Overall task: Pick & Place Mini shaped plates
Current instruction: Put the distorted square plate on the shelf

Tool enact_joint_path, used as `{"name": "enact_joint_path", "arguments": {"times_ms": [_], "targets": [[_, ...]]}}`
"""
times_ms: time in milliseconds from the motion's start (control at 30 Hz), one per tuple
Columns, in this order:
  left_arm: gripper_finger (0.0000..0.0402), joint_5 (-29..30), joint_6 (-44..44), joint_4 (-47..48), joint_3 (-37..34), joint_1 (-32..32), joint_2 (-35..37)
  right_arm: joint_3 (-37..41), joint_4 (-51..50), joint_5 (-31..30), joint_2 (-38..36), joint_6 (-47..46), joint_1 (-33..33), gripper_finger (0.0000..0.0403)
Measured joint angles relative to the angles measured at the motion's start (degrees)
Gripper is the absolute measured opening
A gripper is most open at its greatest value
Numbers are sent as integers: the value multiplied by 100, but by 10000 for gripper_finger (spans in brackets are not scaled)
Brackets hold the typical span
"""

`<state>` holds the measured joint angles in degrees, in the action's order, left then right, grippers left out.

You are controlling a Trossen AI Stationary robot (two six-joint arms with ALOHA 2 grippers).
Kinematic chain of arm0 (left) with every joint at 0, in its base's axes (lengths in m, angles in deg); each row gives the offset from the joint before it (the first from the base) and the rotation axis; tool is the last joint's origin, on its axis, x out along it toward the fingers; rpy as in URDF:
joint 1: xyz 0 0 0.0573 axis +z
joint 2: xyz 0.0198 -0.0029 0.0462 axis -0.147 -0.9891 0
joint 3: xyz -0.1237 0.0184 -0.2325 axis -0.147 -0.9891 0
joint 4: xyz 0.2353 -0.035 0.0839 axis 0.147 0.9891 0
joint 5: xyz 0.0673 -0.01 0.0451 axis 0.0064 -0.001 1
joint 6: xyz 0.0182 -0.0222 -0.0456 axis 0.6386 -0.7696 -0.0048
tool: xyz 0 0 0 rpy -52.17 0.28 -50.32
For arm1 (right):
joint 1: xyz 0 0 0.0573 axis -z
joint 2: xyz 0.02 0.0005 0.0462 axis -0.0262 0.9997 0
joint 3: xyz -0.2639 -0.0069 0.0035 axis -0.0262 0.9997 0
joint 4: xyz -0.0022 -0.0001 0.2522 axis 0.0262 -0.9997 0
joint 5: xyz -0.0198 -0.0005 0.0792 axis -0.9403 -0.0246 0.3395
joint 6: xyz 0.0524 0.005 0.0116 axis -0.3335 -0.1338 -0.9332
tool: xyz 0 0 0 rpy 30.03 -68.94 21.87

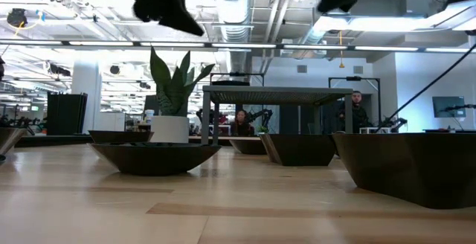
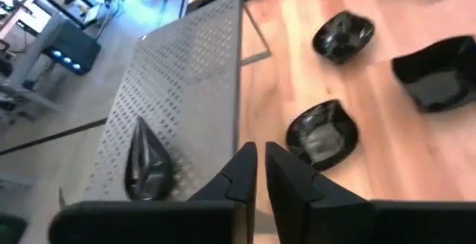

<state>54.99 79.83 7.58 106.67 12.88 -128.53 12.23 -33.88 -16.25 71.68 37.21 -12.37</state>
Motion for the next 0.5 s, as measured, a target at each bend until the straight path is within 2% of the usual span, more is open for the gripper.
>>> {"name": "enact_joint_path", "arguments": {"times_ms": [167, 300, 400, 500], "targets": [[64, 19, -262, 54, -452, -151, 360, 0, 699, -90, 864, 809, 60, 141], [75, 38, -504, 19, -802, -142, 629, -28, 809, -674, 1564, 1216, 269, 136], [76, 33, -639, -87, -1030, -149, 810, -285, 11, -938, 1927, 1054, 560, 128], [76, 35, -745, -170, -1208, -144, 935, -674, -1160, -897, 2158, 354, 871, 121]]}}
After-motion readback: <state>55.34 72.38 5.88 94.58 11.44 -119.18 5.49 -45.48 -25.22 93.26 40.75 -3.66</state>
